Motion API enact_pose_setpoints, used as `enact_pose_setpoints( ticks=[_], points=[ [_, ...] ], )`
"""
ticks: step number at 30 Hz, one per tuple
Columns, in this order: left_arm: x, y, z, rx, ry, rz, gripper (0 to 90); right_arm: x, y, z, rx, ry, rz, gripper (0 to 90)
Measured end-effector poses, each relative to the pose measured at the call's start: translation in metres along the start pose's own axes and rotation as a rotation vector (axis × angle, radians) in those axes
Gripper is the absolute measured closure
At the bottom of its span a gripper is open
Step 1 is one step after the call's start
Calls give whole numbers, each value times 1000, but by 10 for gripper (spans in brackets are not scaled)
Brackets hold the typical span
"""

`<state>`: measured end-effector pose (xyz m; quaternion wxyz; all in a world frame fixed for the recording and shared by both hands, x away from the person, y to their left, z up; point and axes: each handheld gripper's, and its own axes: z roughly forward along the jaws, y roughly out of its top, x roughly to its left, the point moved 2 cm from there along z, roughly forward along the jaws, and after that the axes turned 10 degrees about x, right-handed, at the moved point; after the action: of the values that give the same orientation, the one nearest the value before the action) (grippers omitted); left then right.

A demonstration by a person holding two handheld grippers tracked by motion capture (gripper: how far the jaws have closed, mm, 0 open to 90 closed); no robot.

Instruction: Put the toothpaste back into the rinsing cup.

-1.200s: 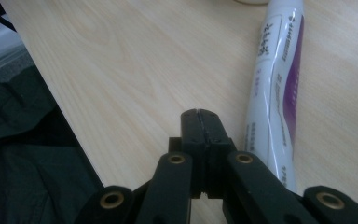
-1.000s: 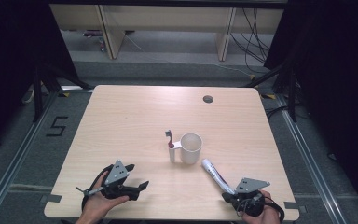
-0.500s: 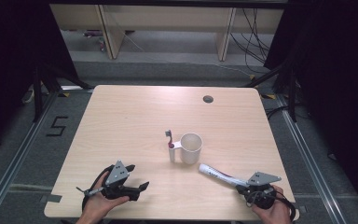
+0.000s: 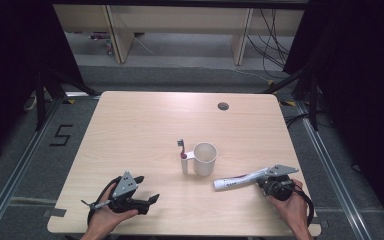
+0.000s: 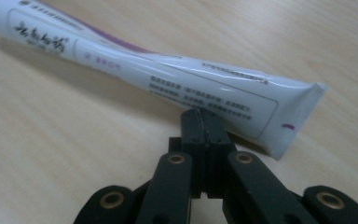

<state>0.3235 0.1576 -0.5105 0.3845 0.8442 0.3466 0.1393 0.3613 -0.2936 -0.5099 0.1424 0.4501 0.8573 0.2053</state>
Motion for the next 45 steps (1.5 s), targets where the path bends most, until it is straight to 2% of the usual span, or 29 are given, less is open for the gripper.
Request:
enact_pose_setpoints(
  ticks=[3, 5, 10, 11, 14, 16, 18, 19, 20, 21, 22, 24, 25, 26, 27, 28, 29, 30, 33, 34, 35, 36, 37, 38, 39, 41, 43, 44, 45],
  points=[
    [0, 1, 0, -5, -1, -3, 185, -9, 10, 5, -7, -16, -9, 900],
    [0, 0, 0, -2, -2, -1, 185, -13, 16, 8, -6, -7, -2, 900],
    [0, 0, 0, -2, -3, 2, 185, -22, 35, 15, -7, 4, 38, 900],
    [0, 0, 1, -5, -9, 4, 185, -24, 38, 17, -12, -5, 20, 900],
    [0, 0, 1, -11, -6, 5, 185, -26, 49, 24, -4, 15, 48, 900],
    [0, 0, 1, -10, -8, 6, 186, -28, 54, 29, 4, 9, 21, 900],
    [0, -1, 0, -3, -9, 2, 186, -27, 60, 32, 6, 7, 27, 900],
    [0, 0, 0, -1, -2, 1, 186, -25, 63, 34, -12, 10, 50, 900],
    [0, 0, 0, -5, -5, -1, 186, -26, 65, 33, 3, 13, 31, 898],
    [0, 0, 0, -3, -5, 4, 186, -26, 67, 33, -1, 18, 39, 896],
    [0, -1, 1, -6, -11, 3, 186, -21, 68, 34, -6, 24, 88, 892],
    [0, -1, 1, -5, -11, 4, 186, -23, 70, 32, 2, 15, 59, 884],
    [0, 0, 0, -3, -6, 4, 186, -24, 70, 31, -6, 7, 55, 880],
    [0, 0, 0, -4, -10, 8, 186, -23, 70, 30, -3, 22, 66, 872],
    [-1, 0, 0, -3, -8, 3, 187, -24, 70, 29, -16, 17, 45, 856],
    [0, -1, 0, -3, -7, 6, 187, -23, 69, 27, -21, 11, 66, 837],
    [-1, -1, 0, -6, -10, 1, 187, -20, 69, 23, -19, 30, 106, 794],
    [-1, -1, 0, -5, -6, 0, 187, -21, 68, 22, -41, 31, 95, 748],
    [0, 0, 0, 0, -7, 8, 187, -12, 66, 15, -50, 66, 156, 630],
    [-1, -1, 0, -3, -8, 3, 188, -8, 65, 13, -48, 74, 191, 584],
    [-2, -1, 0, 1, -8, 0, 187, -6, 64, 12, -62, 75, 188, 556],
    [-2, 0, 0, 4, -4, 3, 188, 1, 65, 10, -79, 103, 235, 520],
    [-2, 0, 1, -5, -10, 4, 188, 4, 65, 10, -81, 107, 233, 481],
    [-3, 0, 1, -6, -8, 0, 188, 9, 66, 10, -60, 110, 257, 436],
    [-3, 0, 1, -3, -9, 2, 188, 11, 66, 13, -60, 106, 239, 419],
    [-3, 0, 1, -5, -8, -1, 187, 21, 67, 15, -25, 112, 294, 385],
    [-2, 1, 1, -14, -12, 5, 187, 21, 70, 19, -25, 97, 262, 363],
    [-1, 1, 0, -7, -9, 8, 188, 24, 71, 19, -17, 82, 282, 356],
    [-2, 0, 0, -6, -7, 0, 188, 24, 72, 21, -17, 81, 272, 345]
  ],
)
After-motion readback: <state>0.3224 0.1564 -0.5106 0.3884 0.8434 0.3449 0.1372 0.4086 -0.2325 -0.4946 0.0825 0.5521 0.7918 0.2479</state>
